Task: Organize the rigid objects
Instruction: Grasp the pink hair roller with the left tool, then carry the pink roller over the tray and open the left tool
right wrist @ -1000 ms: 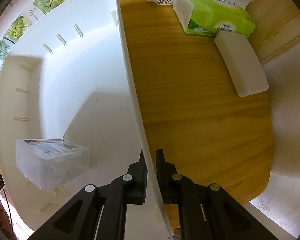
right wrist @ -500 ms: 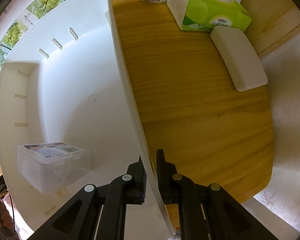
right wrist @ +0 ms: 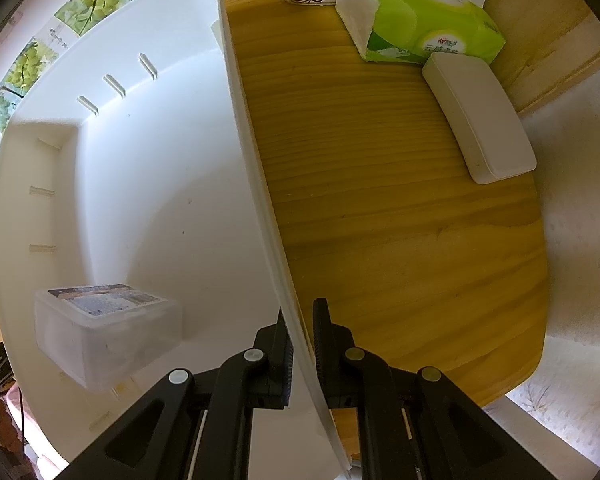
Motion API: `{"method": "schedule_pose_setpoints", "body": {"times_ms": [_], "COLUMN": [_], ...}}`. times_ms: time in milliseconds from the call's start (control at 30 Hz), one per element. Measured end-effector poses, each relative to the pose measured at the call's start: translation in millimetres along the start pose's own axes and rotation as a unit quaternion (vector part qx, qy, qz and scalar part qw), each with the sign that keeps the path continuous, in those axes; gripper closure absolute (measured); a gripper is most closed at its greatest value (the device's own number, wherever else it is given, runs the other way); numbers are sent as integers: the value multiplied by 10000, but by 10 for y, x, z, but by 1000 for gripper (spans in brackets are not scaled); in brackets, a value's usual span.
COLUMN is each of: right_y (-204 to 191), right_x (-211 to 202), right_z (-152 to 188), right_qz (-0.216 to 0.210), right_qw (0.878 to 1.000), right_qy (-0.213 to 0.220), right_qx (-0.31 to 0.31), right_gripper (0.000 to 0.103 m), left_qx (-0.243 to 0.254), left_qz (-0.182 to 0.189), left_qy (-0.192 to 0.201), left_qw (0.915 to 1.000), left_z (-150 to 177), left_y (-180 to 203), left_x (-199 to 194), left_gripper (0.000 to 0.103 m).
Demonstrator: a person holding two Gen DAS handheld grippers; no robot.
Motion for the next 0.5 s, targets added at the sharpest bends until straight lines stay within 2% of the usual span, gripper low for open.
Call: {"method": "schedule_pose_setpoints", "body": {"times_ms": [367, 500], "right_y": [-43, -49], "right_x": [-18, 17], "right_z": [5, 25], "right_qz": [-84, -146], "right_qw": [9998, 9995], "right_qy": [17, 25], "right_qx": [-206, -270], "right_gripper": [94, 94], "left_qx": [53, 142], "left_qz": [-160, -184], "left_qy": [216, 408], "left_qw": [9996, 9989], "left_z": [75, 55], "left_y": [158, 239], "left_x": [-159, -288], "left_gripper": [77, 78]}}
Point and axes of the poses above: each gripper's, at about its wrist camera, not at the fingertips, and x roughly the way its jaws point, y to its right, z to its underside, the point moved 2 cm from there along x, roughly the way its jaws point, and after that the axes turned 2 degrees about -x, right-handed, at the moved point
